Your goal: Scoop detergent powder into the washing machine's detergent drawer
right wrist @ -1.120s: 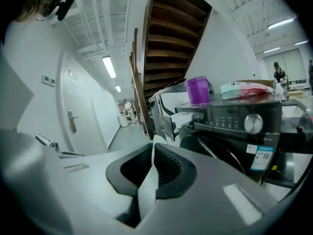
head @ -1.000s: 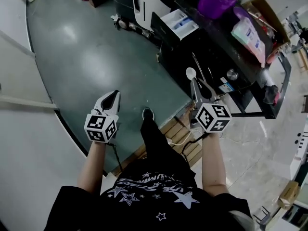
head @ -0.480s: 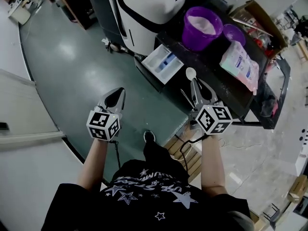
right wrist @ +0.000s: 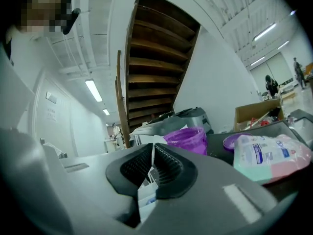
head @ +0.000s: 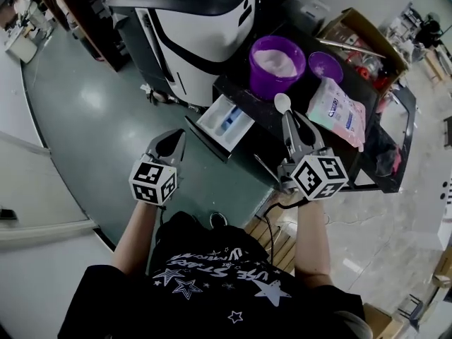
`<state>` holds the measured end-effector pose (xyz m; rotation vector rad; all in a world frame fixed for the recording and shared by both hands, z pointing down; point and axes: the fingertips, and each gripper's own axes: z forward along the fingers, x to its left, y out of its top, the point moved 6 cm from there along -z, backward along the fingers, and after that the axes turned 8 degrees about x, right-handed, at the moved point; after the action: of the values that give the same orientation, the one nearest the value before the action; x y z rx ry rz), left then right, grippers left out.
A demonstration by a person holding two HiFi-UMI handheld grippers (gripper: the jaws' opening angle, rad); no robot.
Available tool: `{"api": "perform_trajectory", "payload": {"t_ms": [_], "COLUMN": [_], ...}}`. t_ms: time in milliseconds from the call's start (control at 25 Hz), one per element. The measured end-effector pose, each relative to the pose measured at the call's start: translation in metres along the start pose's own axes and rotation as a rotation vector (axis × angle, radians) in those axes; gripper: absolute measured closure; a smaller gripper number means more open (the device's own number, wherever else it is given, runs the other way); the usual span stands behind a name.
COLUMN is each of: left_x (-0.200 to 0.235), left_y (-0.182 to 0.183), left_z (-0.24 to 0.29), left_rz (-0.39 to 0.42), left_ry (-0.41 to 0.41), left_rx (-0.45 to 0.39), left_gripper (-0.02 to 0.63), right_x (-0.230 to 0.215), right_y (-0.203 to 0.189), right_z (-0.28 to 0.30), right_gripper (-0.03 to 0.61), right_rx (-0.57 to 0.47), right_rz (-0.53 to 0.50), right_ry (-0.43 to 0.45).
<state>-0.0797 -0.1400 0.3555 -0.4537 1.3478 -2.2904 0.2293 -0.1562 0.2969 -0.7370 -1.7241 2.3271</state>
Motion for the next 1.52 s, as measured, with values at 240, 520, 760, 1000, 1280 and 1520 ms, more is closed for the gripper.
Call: {"api": "perform_trajectory", "payload": {"t_ms": [240, 520, 760, 1000, 1280, 1520], "left_x": [0.024, 0.074, 0.110, 0.129, 0.143, 0.146], "left_y": [0.026, 0.063, 0.096, 0.116, 0.121, 0.116], "left_z": [0.042, 0.111, 0.175, 0.217, 0.243, 0.256], "left_rz": [0.052, 0.118, 0.199, 0.248, 0.279, 0.290], "left_ry": [-0.072, -0.239, -0.417, -0.550, -0.639, -0.697], "left_rx": [-0.011, -0.009, 0.027, 0.039, 0.056, 0.073], "left_gripper": [0.614, 0.614, 0.614, 0.614, 0.614, 0.614], "right_x": [0.000, 0.002, -0.008, -0.026, -0.050, -0.057], "right_y": [0.044, 0.077, 0.084, 0.091, 0.088, 0.075], "right_z": [0.030, 0.082, 0.133, 0.169, 0.192, 0.202], "right_gripper": [0.541, 0.541, 0.541, 0.541, 0.541, 0.541], "right_rx": [-0.035, 0.052, 0.206, 0.401, 0.677, 0.863], "right_rz": [-0.079, -0.208, -0.204, -0.232, -0.272, -0.288], "right_ry": [-0.048, -0.200, -0.322, -0.396, -0.433, -0.439]}}
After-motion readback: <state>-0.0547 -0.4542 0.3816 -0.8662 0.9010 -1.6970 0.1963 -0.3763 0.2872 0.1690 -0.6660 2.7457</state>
